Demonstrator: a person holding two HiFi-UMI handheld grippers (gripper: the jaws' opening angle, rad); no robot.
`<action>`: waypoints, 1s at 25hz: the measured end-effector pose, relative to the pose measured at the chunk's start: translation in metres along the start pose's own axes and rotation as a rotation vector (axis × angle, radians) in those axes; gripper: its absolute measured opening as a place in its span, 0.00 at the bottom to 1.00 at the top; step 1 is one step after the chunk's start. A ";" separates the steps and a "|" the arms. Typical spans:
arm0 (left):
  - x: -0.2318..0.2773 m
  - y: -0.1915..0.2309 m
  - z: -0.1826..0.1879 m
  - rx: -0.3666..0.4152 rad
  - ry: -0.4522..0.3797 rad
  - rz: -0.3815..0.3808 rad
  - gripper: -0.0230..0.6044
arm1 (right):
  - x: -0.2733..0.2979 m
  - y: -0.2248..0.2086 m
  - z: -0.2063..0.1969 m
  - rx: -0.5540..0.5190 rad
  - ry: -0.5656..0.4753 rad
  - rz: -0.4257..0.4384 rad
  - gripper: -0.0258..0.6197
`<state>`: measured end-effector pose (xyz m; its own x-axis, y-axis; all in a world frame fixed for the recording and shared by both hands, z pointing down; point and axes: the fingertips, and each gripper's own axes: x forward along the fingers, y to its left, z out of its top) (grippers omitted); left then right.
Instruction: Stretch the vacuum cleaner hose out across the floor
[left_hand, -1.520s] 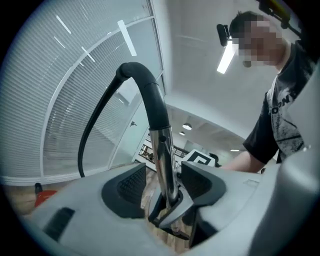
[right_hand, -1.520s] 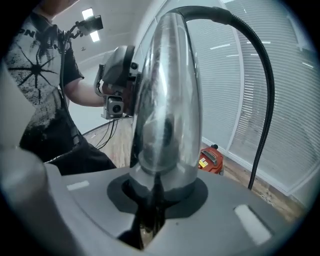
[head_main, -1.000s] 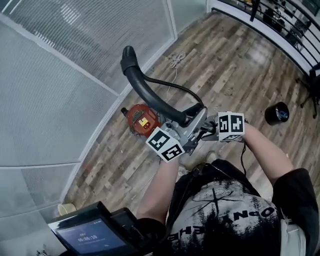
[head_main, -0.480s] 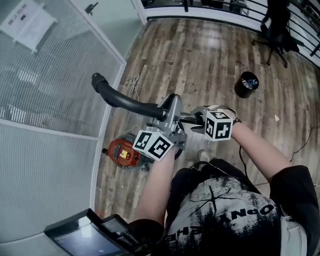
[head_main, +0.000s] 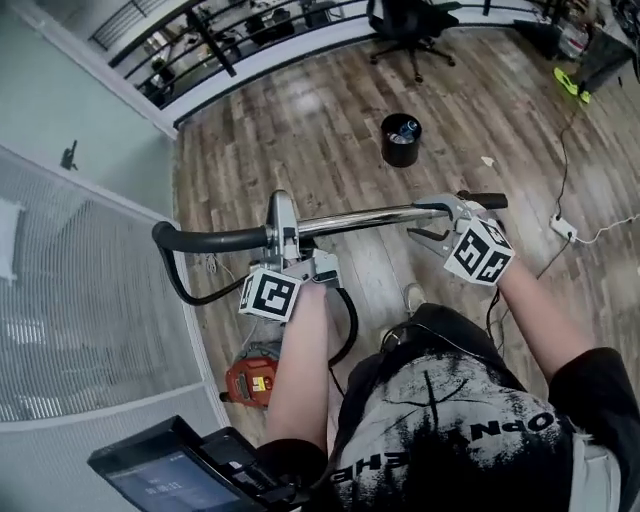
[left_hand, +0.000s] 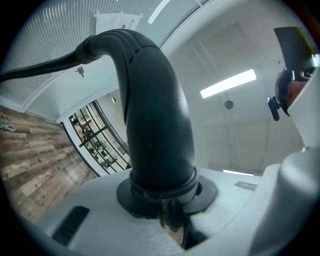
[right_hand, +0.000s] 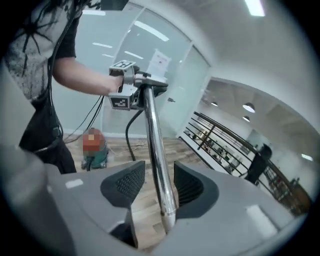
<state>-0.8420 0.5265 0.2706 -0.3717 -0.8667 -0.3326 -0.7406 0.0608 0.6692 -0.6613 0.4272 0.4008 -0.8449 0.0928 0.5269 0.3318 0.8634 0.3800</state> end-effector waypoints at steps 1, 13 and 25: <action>0.005 -0.003 -0.008 -0.004 0.013 -0.009 0.14 | -0.012 0.000 -0.009 0.051 -0.003 -0.027 0.33; 0.078 -0.126 -0.167 -0.093 0.325 -0.324 0.14 | -0.088 -0.003 -0.141 0.206 0.254 -0.246 0.40; 0.138 -0.273 -0.367 -0.164 0.500 -0.460 0.13 | -0.215 -0.029 -0.306 0.334 0.326 -0.256 0.23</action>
<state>-0.4855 0.2081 0.2857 0.2907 -0.9129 -0.2865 -0.6522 -0.4082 0.6387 -0.3611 0.2310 0.5094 -0.6897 -0.2549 0.6778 -0.0648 0.9540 0.2928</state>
